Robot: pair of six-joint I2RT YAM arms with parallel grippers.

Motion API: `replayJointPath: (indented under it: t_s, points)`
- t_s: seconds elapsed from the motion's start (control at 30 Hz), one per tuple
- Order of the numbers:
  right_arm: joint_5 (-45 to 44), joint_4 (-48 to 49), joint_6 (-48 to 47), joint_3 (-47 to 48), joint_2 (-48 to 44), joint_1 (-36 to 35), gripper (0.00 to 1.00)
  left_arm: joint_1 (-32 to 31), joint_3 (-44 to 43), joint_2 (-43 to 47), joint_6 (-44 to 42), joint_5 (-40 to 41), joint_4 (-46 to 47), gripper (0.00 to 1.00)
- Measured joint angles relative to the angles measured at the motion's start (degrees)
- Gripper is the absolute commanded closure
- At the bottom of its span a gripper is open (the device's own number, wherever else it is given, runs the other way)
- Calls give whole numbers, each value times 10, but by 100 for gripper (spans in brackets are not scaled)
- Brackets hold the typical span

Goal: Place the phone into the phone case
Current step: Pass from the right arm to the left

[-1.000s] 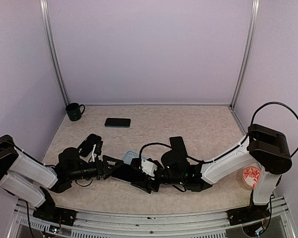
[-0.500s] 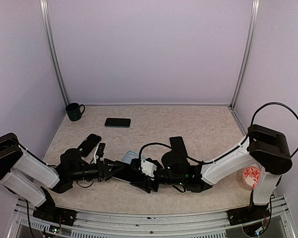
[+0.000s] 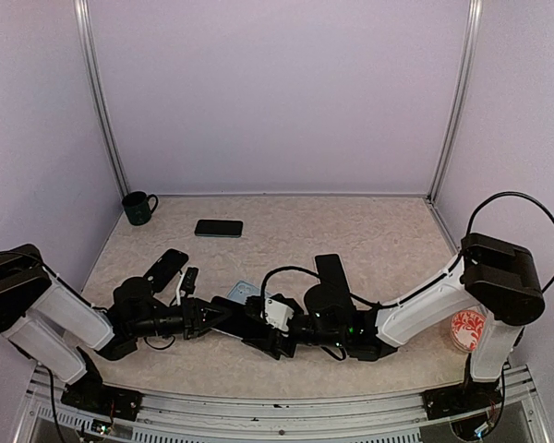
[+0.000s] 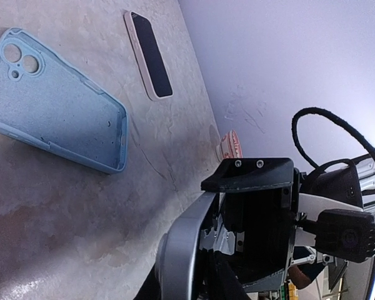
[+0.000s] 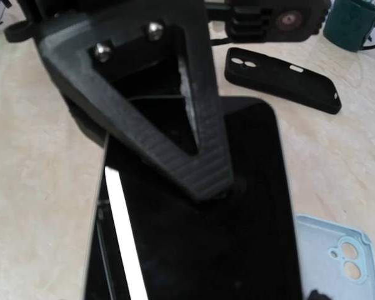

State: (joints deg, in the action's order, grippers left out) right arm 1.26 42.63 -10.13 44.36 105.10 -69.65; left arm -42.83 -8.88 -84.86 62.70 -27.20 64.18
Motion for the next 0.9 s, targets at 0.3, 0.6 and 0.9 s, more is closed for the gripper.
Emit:
replayJointPath:
  t_s: [0.3, 0.6, 0.9]
  points:
    - [-10, 11, -7, -6, 0, -1, 28, 0, 0, -10, 2, -17, 37, 96]
    - [-32, 17, -7, -13, -3, -2, 0, -2, 0, -19, 13, -27, 57, 100]
    - [-41, -13, 40, -30, -88, -1, 0, -7, 0, 17, 1, -21, 47, 100]
